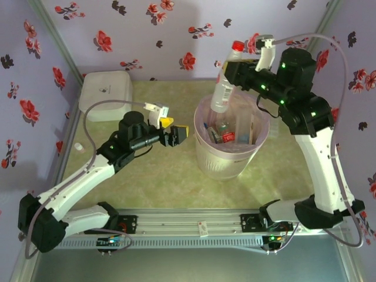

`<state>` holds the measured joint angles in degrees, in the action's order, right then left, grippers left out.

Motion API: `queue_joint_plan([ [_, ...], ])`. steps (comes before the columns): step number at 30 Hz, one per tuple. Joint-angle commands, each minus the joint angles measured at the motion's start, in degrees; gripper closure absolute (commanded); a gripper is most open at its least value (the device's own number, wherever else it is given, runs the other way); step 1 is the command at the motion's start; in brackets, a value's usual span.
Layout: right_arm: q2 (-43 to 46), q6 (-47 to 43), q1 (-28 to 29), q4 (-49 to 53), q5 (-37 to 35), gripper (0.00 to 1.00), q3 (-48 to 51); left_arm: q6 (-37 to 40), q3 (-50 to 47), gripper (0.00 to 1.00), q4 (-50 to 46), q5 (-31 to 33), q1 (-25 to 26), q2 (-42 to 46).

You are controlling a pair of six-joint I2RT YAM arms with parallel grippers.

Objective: Put the plastic bottles in the bin

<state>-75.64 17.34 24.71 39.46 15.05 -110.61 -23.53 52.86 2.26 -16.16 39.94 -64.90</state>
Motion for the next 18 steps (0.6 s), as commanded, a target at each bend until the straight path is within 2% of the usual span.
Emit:
queue_joint_plan([
  [1,0.19,-4.03,-0.96,7.22,-3.77,0.57,1.27,-2.55,3.03,0.09,3.74,-0.8,0.74,-1.87],
  [4,-1.16,-6.59,-0.97,12.58,-5.55,0.57,1.53,-4.59,3.99,0.09,5.22,-0.8,1.58,-3.63],
  [8,-4.11,-8.24,-0.78,17.55,-4.26,0.57,1.97,-5.91,5.02,0.1,7.4,-1.0,2.8,-5.33],
  [18,-10.03,-11.93,2.86,22.55,-6.6,0.57,4.49,-6.54,6.64,0.12,7.96,-1.0,3.56,-9.55],
])
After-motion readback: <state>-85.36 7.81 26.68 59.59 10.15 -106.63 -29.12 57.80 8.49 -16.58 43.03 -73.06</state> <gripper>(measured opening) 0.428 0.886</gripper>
